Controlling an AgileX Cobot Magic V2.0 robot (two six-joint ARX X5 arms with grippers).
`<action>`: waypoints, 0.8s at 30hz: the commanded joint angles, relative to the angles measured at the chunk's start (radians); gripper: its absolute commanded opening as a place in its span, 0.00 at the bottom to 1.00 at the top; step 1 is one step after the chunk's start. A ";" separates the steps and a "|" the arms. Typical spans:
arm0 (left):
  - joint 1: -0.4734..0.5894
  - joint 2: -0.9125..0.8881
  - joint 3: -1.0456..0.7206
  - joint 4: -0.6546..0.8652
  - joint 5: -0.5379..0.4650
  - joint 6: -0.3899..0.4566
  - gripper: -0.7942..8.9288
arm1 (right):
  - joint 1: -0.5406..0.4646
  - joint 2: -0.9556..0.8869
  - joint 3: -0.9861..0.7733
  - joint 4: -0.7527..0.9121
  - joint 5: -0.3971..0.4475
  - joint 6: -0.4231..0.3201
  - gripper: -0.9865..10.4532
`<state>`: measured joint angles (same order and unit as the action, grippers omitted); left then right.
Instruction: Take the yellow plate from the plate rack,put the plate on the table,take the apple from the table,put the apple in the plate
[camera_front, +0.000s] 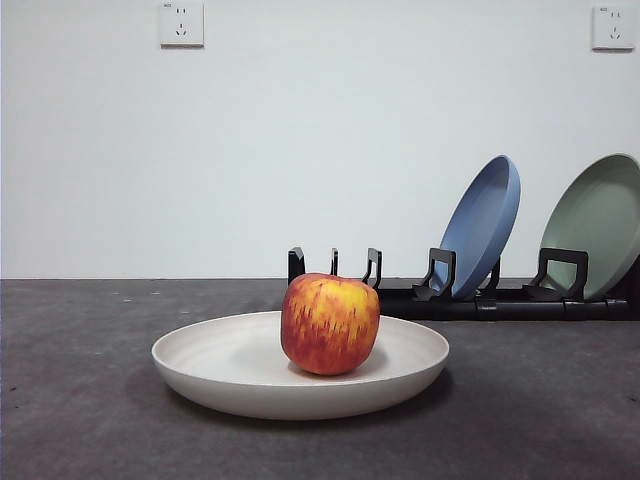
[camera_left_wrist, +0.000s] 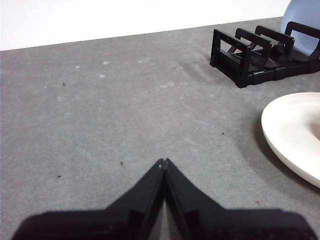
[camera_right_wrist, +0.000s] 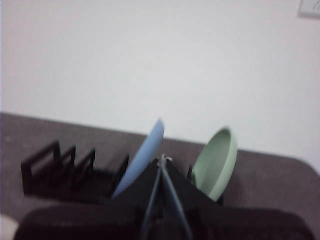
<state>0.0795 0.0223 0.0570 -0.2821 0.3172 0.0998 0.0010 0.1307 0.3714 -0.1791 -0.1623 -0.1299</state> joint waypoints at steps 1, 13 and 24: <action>0.002 0.000 -0.010 0.006 0.003 -0.008 0.08 | -0.001 -0.059 -0.136 0.032 -0.002 0.000 0.09; 0.002 0.000 -0.010 0.006 0.003 -0.008 0.08 | -0.001 -0.123 -0.357 0.021 -0.003 0.032 0.09; 0.002 0.000 -0.010 0.006 0.003 -0.008 0.08 | -0.001 -0.123 -0.357 0.007 0.006 0.063 0.09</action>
<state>0.0795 0.0235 0.0570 -0.2821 0.3172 0.0998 0.0006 0.0101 0.0238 -0.1768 -0.1581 -0.0822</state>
